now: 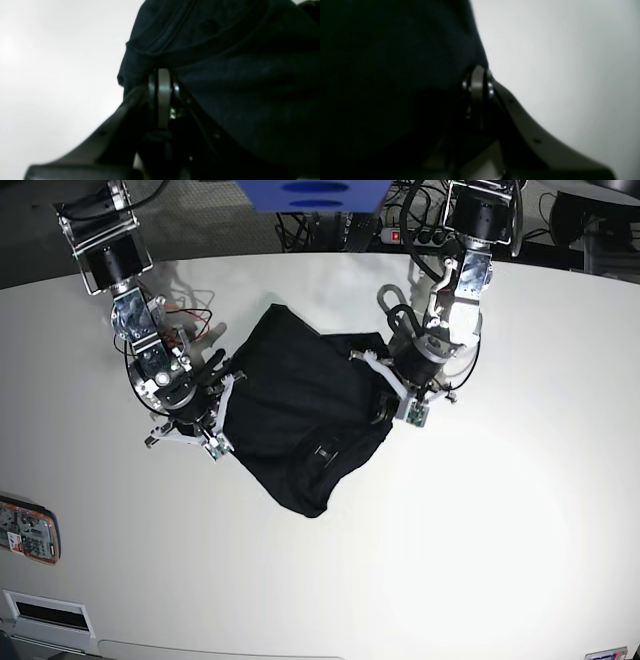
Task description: Fold the T-shirt properly
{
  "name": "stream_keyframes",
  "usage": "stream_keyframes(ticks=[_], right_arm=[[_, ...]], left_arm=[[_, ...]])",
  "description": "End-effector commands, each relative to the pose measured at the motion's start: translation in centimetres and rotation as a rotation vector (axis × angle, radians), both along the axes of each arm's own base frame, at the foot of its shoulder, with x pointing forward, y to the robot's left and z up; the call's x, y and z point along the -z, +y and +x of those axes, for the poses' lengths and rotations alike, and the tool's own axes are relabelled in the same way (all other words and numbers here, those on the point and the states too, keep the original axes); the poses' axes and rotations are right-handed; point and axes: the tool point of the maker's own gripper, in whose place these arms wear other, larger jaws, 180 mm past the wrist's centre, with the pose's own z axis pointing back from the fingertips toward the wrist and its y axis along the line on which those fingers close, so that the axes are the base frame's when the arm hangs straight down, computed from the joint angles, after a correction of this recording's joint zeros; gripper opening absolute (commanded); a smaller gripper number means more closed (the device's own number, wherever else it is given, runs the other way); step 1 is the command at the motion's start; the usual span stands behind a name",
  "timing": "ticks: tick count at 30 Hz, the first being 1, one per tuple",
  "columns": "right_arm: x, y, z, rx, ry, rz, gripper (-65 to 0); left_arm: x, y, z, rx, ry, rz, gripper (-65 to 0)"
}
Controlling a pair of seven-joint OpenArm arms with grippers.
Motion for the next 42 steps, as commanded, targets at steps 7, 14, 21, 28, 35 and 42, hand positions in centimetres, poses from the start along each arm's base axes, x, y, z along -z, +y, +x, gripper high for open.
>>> stream_keyframes(ticks=[7,14,21,28,35,42], right_arm=[[0.2,1.2,-5.6,-0.058,0.119,-0.031,-65.0],[-0.8,2.5,-9.7,-0.092,0.178,-0.049,-65.0],[-1.9,5.7,-12.8,-0.176,0.192,-0.005,-65.0],[-2.1,6.1,-13.0,-0.183,0.187,0.007,-65.0],[-2.8,3.0,-10.7,-0.084,0.144,-0.016,-65.0],[-6.4,0.7,-6.4,0.004,-0.055,0.049,-65.0]], left_arm=[[-1.5,0.2,2.0,-0.008,-0.051,-0.003,-65.0],[-1.9,2.4,3.2,-0.025,-0.062,0.041,-65.0],[-2.8,3.2,4.3,-0.048,-0.088,0.042,-65.0],[-4.6,3.1,4.8,-0.051,-0.137,0.031,-65.0],[-10.3,4.9,3.7,-0.099,-0.285,0.027,-65.0],[-10.7,6.2,0.7,-0.034,-0.321,0.23,-65.0]])
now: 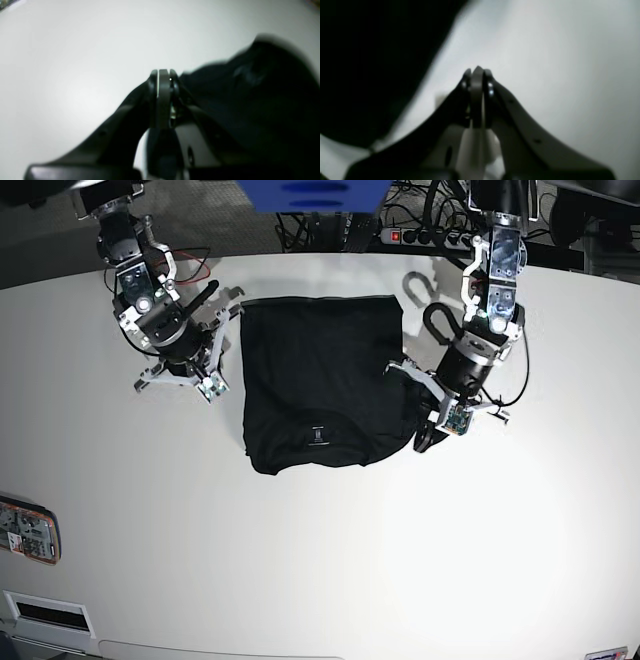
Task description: Fold the T-shirt properly
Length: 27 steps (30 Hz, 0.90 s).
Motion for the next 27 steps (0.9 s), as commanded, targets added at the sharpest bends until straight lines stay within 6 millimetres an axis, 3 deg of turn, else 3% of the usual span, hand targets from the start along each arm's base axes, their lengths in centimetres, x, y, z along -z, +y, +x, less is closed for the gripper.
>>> stream_keyframes(ticks=[1,4,6,11,13,18,21,24,27], right_arm=[[-1.8,-0.3,1.4,0.005,-0.086,0.022,-65.0],[-4.9,0.1,3.7,-0.004,-0.268,0.12,-65.0],[-7.4,0.5,4.8,-0.021,-0.395,0.188,-65.0],[-11.9,0.1,6.1,-0.049,-0.673,0.341,-65.0],[-13.0,-0.7,6.1,-0.049,-0.766,0.392,-65.0],[-12.9,-4.3,4.1,0.022,-0.915,0.469,-65.0],[-12.8,-7.4,2.4,0.123,-1.024,0.484,-65.0],[-12.9,-9.3,0.2,0.109,-1.119,0.403,-65.0],[-12.4,-10.2,-2.1,0.072,-1.188,0.334,-65.0]], left_arm=[[-1.3,0.0,0.0,0.011,-0.053,0.032,-65.0],[0.2,0.4,-1.4,0.038,-0.037,0.186,-65.0],[0.1,0.2,-2.0,0.07,-0.083,0.241,-65.0],[-1.8,-0.2,-4.1,0.103,-0.291,0.251,-65.0],[-2.8,1.2,-4.6,0.045,-0.369,0.269,-65.0],[-3.8,3.0,-7.1,-0.032,-0.484,0.251,-65.0],[-4.2,3.6,-8.7,-0.03,-0.553,0.218,-65.0],[-4.5,5.0,-10.6,-0.038,-0.611,0.211,-65.0],[-4.2,6.2,-11.0,-0.058,-0.602,0.238,-65.0]])
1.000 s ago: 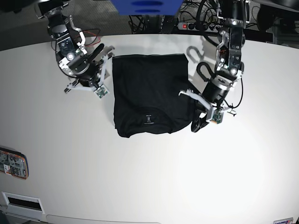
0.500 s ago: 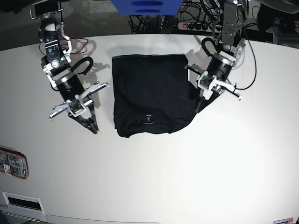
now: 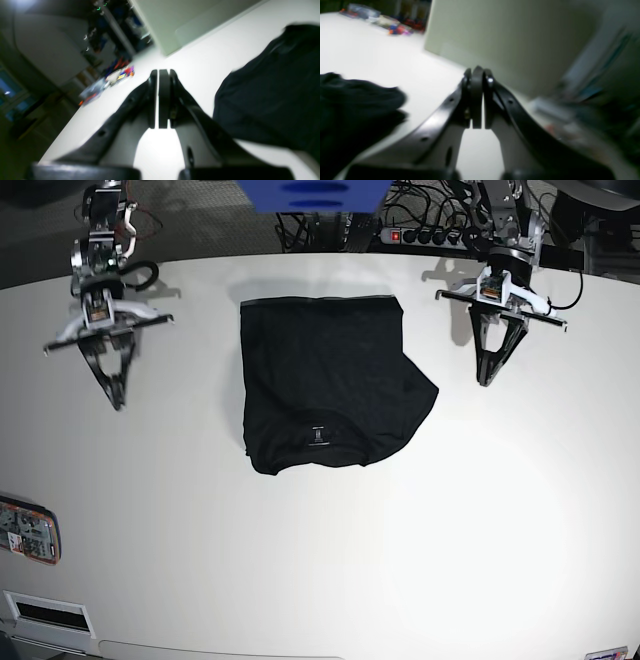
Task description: Fold the T-shirt properly
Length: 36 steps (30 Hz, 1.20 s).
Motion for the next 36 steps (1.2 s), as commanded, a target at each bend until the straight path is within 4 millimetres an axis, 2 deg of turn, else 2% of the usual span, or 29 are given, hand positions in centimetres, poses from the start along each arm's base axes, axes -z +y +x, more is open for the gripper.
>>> stream_keyframes(ticks=[1,3,5,8,11,19,21,24,30,34,36], right_arm=[[-0.6,-0.3,-0.7,-0.015,-0.04,-0.028,-65.0],[-0.2,-1.4,-2.6,-0.012,-0.067,-0.062,-65.0],[0.5,-2.4,-3.4,0.013,-0.036,-0.088,-65.0],[0.8,-3.2,-4.1,0.032,-0.014,-0.097,-65.0],[1.7,-3.7,-6.0,0.043,0.046,-0.108,-65.0],[3.3,-4.3,-9.8,0.055,0.168,-0.122,-65.0],[4.3,-4.7,-11.0,0.066,0.219,-0.114,-65.0],[5.1,-6.1,-12.3,0.109,0.265,-0.124,-65.0],[5.2,-8.9,-14.1,0.196,0.302,-0.157,-65.0],[6.4,-9.8,-15.4,0.231,0.351,-0.146,-65.0],[7.3,-10.2,-16.2,0.25,0.385,-0.132,-65.0]], left_arm=[[-0.4,0.2,-0.3,0.0,-0.026,0.011,-65.0],[0.2,1.1,-0.9,-0.005,-0.011,0.067,-65.0],[0.4,2.0,-1.6,-0.012,-0.006,0.132,-65.0],[0.8,2.6,-2.7,-0.015,0.019,0.164,-65.0],[1.8,2.3,-4.5,-0.007,0.076,0.159,-65.0],[6.9,-1.7,-11.1,0.144,0.319,0.161,-65.0],[8.4,-2.8,-13.0,0.204,0.385,0.157,-65.0],[9.5,-4.6,-15.5,0.278,0.454,0.129,-65.0],[10.9,-6.7,-18.4,0.336,0.537,0.074,-65.0],[13.0,-8.3,-21.3,0.421,0.628,0.052,-65.0],[14.0,-8.7,-21.7,0.454,0.651,0.058,-65.0]])
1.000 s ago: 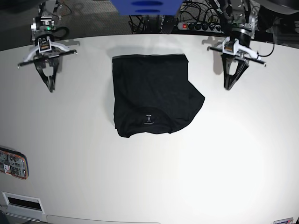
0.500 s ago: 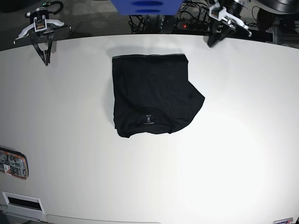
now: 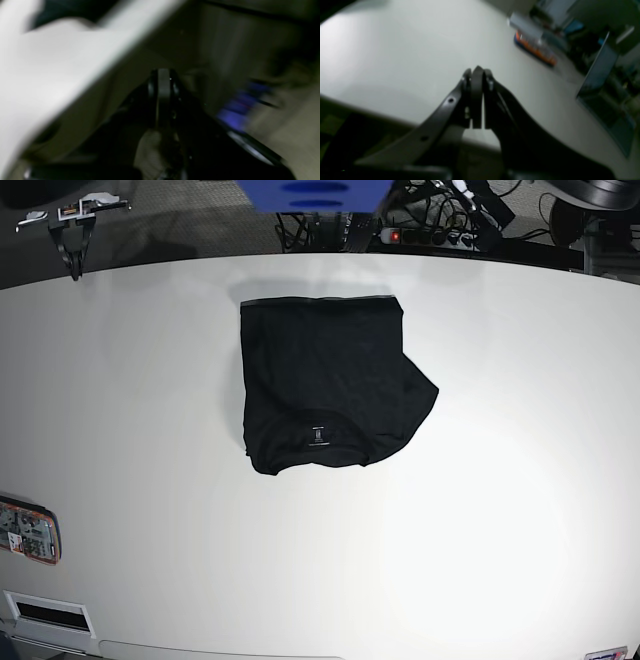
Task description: Fold the T-shirt properly
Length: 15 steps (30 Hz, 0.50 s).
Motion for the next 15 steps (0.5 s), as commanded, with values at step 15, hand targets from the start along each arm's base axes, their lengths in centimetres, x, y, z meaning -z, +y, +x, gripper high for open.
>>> stream_keyframes(ticks=[15], right_arm=[[6.0,-2.2,-7.8,0.182,0.226,0.099,-65.0]], left_arm=[[6.5,4.8,-3.5,-0.119,0.2,0.08,-65.0]])
